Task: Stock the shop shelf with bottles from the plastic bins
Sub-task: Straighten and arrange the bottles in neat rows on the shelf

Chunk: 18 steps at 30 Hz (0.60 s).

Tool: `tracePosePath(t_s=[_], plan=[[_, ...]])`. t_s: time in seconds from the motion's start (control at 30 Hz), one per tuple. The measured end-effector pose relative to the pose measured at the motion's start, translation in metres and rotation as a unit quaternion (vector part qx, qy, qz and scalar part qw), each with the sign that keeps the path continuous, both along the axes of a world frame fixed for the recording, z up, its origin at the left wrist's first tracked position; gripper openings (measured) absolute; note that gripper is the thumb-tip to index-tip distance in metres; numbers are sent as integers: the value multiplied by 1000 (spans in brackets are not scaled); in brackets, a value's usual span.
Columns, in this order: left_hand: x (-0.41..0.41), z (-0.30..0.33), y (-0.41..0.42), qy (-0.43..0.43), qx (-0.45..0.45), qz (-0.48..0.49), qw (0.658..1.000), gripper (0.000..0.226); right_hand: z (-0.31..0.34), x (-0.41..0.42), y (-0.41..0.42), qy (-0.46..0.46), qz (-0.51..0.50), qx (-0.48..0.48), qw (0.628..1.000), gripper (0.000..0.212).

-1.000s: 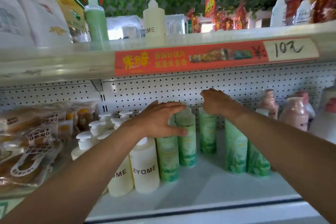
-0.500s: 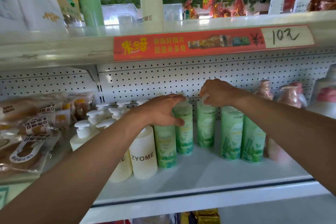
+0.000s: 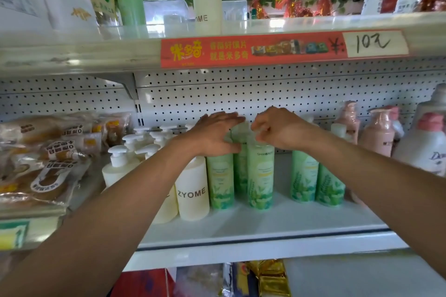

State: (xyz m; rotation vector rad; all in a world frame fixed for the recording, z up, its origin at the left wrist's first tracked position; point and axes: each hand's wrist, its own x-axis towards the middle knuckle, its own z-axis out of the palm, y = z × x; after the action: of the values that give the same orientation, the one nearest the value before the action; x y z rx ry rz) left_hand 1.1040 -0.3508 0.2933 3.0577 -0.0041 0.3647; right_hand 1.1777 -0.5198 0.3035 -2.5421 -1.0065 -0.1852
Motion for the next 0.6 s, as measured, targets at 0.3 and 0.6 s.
tracePosePath(t_s=[0.3, 0.6], plan=[[-26, -17, 23, 51, -13, 77, 996, 115, -94, -28, -7, 202, -31, 273, 940, 78], [-27, -17, 19, 34, -27, 86, 995, 103, -109, -31, 5, 145, -16, 269, 952, 50]])
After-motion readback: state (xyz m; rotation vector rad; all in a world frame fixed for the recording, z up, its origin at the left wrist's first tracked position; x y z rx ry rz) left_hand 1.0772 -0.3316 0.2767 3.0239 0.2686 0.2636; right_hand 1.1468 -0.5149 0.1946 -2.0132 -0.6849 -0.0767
